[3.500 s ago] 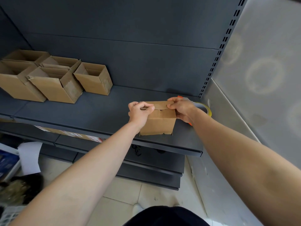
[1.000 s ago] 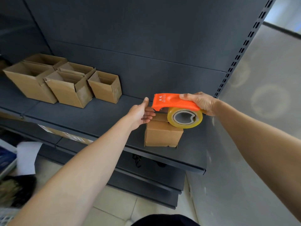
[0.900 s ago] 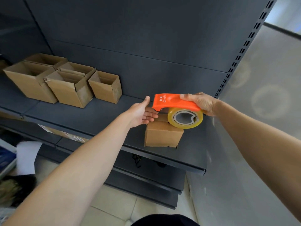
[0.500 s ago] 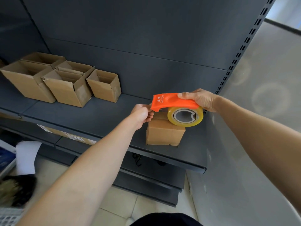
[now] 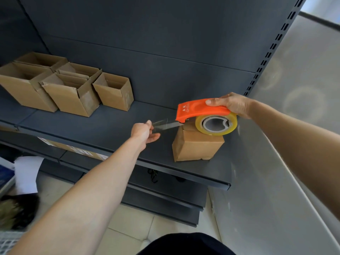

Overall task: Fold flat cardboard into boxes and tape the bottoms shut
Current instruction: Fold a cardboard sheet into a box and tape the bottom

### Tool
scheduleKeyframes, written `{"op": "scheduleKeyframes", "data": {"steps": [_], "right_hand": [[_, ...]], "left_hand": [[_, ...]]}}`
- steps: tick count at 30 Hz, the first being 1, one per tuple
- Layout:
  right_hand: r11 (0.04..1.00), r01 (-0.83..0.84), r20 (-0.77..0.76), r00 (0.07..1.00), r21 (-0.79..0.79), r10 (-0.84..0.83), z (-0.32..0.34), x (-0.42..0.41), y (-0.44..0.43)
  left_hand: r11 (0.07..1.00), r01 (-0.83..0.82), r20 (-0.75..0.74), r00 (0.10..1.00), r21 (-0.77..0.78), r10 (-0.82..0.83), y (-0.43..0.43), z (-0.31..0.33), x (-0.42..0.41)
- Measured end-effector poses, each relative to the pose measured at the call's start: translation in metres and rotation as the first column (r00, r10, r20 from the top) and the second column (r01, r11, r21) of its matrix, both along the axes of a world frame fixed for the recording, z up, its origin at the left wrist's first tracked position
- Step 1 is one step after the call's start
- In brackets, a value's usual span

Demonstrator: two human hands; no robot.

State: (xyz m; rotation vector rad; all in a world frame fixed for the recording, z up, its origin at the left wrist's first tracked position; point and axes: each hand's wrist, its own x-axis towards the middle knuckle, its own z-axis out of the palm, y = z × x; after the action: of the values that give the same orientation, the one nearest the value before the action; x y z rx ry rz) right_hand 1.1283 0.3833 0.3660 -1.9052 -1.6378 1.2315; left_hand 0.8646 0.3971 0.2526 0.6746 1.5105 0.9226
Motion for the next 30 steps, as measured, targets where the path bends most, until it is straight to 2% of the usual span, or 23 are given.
{"op": "scheduleKeyframes", "data": {"steps": [6, 9, 13, 16, 19, 23, 30], "right_hand": [[0.993, 0.114, -0.113, 0.987, 0.015, -0.111, -0.010, 0.003, -0.001], [0.993, 0.119, -0.133, 0.984, 0.008, -0.116, -0.010, 0.004, -0.001], [0.992, 0.127, -0.162, 0.979, -0.007, -0.127, -0.011, 0.006, -0.003], [0.991, 0.134, -0.181, 0.974, -0.014, -0.135, -0.011, 0.007, -0.005], [0.991, 0.134, -0.198, 0.971, -0.019, -0.136, -0.011, 0.008, -0.007], [0.994, 0.110, -0.205, 0.972, -0.016, -0.111, -0.009, 0.014, -0.011], [0.997, 0.072, -0.079, 0.994, -0.020, -0.074, 0.006, 0.046, -0.019]], "left_hand": [[0.999, 0.049, 0.228, 0.973, -0.014, -0.044, -0.010, 0.007, -0.002], [0.999, 0.049, 0.285, 0.958, -0.010, -0.044, -0.014, 0.015, 0.005], [0.999, -0.001, 0.452, 0.892, -0.037, 0.018, -0.021, 0.028, 0.019], [0.999, 0.028, 0.509, 0.861, -0.046, 0.000, -0.026, 0.034, 0.037], [0.999, 0.037, 0.466, 0.885, -0.027, -0.020, -0.031, 0.035, 0.054], [0.999, -0.043, 0.333, 0.942, -0.024, 0.049, -0.028, 0.033, 0.062], [0.999, -0.014, 0.085, 0.996, 0.038, 0.011, -0.023, 0.031, 0.067]]}}
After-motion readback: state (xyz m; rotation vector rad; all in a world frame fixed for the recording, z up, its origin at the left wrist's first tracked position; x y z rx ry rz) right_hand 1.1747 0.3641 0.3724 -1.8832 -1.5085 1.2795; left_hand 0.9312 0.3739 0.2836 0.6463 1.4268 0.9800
